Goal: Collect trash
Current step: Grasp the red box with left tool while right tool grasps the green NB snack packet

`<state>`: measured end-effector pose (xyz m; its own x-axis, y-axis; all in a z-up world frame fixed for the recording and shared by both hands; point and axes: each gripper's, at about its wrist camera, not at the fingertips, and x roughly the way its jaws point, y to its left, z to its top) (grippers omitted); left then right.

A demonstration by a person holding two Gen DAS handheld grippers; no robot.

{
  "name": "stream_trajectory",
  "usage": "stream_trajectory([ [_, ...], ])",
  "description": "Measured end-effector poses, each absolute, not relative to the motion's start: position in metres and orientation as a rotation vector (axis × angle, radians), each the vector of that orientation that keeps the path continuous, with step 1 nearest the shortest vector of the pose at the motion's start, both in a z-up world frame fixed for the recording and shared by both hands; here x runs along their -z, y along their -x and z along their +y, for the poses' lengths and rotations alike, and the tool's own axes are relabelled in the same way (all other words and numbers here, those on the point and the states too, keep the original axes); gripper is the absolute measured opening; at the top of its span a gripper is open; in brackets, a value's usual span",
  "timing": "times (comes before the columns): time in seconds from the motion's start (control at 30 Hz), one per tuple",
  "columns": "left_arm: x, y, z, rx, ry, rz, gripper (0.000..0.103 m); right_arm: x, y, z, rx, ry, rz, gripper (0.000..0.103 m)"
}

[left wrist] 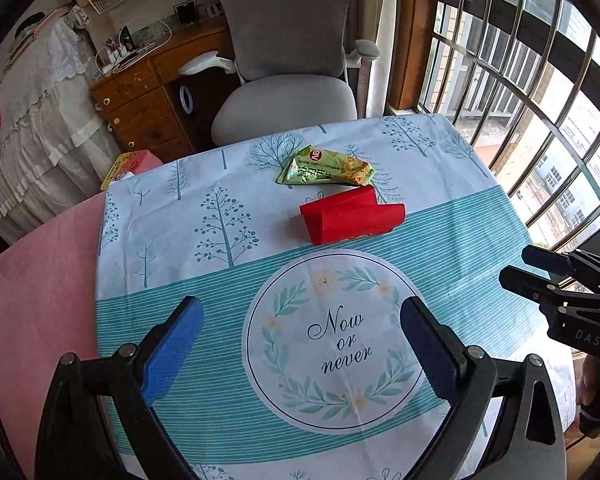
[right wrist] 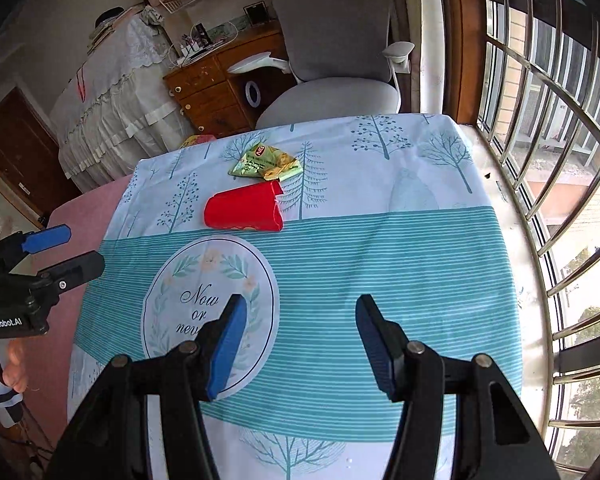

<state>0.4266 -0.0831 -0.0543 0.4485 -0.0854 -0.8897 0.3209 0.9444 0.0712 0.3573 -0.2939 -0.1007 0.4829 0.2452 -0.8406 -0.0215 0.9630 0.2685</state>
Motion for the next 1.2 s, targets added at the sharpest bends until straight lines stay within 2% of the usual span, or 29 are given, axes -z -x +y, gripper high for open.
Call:
stream_trajectory([
  [0.27, 0.125, -0.514, -0.122, 0.265, -0.323, 1.192, 0.098, 0.153, -0.449, -0.312, -0.224, -0.277, 1.127, 0.057],
  [0.43, 0.141, -0.54, -0.15, 0.358, -0.406, 1.206, 0.098, 0.163, -0.486, -0.316, -0.27, -0.286, 1.133, 0.057],
  [0.63, 0.172, -0.561, -0.176, 0.468, -0.474, 1.304, 0.096, 0.167, -0.513, -0.322, -0.308, -0.295, 1.133, 0.057],
  [0.7, 0.181, -0.565, -0.179, 0.477, -0.475, 1.328, 0.088, 0.167, -0.517, -0.32, -0.323, -0.29, 1.131, 0.057],
  [0.73, 0.184, -0.565, -0.18, 0.49, -0.458, 1.343, 0.071, 0.167, -0.52, -0.319, -0.334, -0.287, 1.132, 0.057],
  [0.8, 0.187, -0.566, -0.178, 0.508, -0.396, 1.376, 0.054, 0.168, -0.524, -0.316, -0.348, -0.274, 1.135, 0.057],
  [0.83, 0.186, -0.564, -0.176, 0.505, -0.379, 1.378, 0.041, 0.168, -0.527, -0.314, -0.355, -0.266, 1.135, 0.057],
  [0.93, 0.185, -0.557, -0.166, 0.49, -0.32, 1.395, 0.023, 0.167, -0.537, -0.308, -0.363, -0.25, 1.128, 0.057],
  [1.03, 0.18, -0.547, -0.148, 0.446, -0.227, 1.397, 0.011, 0.164, -0.55, -0.302, -0.375, -0.256, 1.116, 0.057],
  [1.2, 0.16, -0.528, -0.107, 0.375, 0.005, 1.336, 0.007, 0.162, -0.576, -0.282, -0.394, -0.206, 1.102, 0.057],
])
